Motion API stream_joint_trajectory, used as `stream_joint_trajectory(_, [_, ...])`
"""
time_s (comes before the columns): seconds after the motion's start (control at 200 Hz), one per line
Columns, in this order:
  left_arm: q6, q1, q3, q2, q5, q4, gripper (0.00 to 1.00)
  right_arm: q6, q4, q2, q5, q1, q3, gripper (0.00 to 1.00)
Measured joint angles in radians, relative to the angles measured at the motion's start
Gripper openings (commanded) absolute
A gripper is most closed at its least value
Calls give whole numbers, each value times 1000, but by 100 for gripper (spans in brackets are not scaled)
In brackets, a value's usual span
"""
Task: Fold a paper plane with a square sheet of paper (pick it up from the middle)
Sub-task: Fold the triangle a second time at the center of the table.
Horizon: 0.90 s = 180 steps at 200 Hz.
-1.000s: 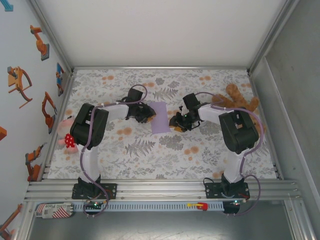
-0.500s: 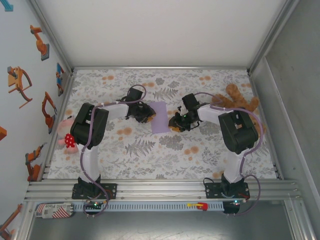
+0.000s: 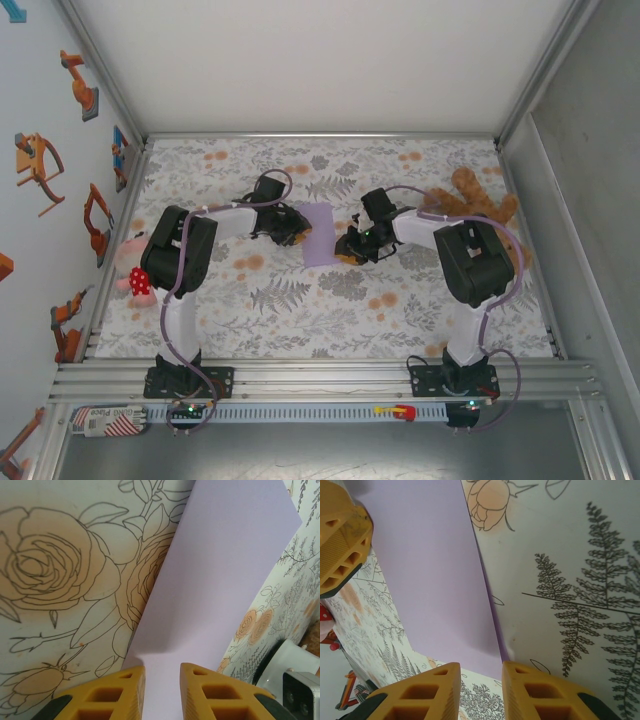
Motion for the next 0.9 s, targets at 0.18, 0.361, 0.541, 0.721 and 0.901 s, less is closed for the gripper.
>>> stream_joint_trajectory(0.18, [-2,0,4,2,0,-4,27,0,-2,1,8,0,0,28])
stream_joint_trajectory(0.361, [-2,0,5,3,0,-6,27,-4,-2,3,14,2,0,28])
stream_joint_trajectory(0.541, [-2,1,5,3,3,-6,27,-4,6,6,-5,6,0,26])
stream_joint_trajectory(0.721, [-2,1,5,3,3,-6,27,4,36,6,-10,7,0,25])
stream_joint_trajectory(0.901, [-2,1,5,3,3,-7,27,27,66,7,-9,7,0,22])
